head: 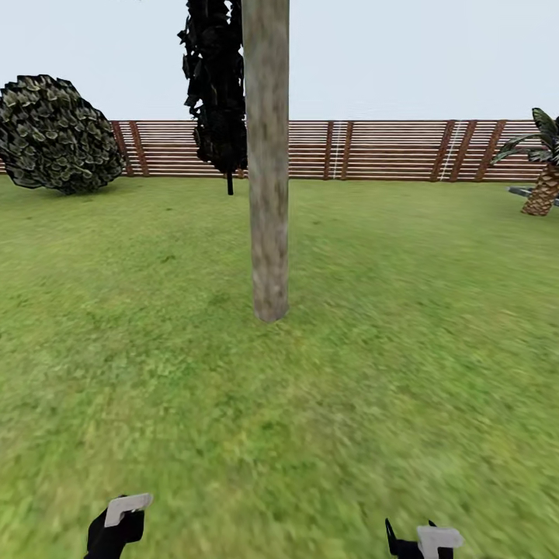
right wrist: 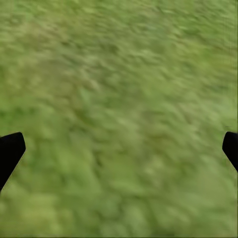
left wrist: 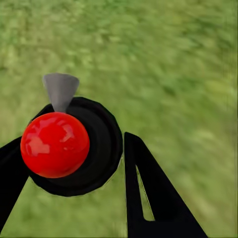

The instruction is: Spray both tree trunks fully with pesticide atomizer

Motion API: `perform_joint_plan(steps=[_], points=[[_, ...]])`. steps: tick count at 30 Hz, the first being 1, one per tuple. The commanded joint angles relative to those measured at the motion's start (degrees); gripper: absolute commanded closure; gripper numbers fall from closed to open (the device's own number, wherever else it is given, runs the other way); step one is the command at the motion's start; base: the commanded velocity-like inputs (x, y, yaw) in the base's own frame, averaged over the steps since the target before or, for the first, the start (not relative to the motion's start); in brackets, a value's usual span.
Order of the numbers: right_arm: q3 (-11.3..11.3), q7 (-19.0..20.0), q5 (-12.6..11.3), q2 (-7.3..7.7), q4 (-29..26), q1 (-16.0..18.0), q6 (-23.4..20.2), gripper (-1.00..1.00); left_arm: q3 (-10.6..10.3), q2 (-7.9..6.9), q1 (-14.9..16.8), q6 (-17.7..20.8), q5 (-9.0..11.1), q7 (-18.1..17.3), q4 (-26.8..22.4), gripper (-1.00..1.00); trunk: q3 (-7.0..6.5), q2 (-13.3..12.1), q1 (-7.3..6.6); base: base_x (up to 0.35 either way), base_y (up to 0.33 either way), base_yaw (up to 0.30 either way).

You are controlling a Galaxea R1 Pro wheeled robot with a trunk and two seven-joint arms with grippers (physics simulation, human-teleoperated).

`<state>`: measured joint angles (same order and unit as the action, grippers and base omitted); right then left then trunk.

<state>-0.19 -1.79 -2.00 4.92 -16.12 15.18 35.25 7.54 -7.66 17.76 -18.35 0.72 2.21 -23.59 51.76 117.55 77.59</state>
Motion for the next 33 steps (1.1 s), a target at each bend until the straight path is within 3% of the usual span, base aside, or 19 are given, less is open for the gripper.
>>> perform_joint_plan(steps=[1,33], points=[[0.01,0.02,-0.2,0.0,0.04,0.03,0.17,-1.0,0.01,0.01,0.04,-0.19,0.07,0.08,0.04,1.0,0.05,0.02,0.03,0.339,0.0,0.0],[0.01,0.01,-0.2,0.0,0.04,0.03,0.17,-1.0,-0.03,0.01,0.02,-0.28,0.07,0.08,0.02,1.0,0.05,0.02,0.03,0.338,0.0,0.0]])
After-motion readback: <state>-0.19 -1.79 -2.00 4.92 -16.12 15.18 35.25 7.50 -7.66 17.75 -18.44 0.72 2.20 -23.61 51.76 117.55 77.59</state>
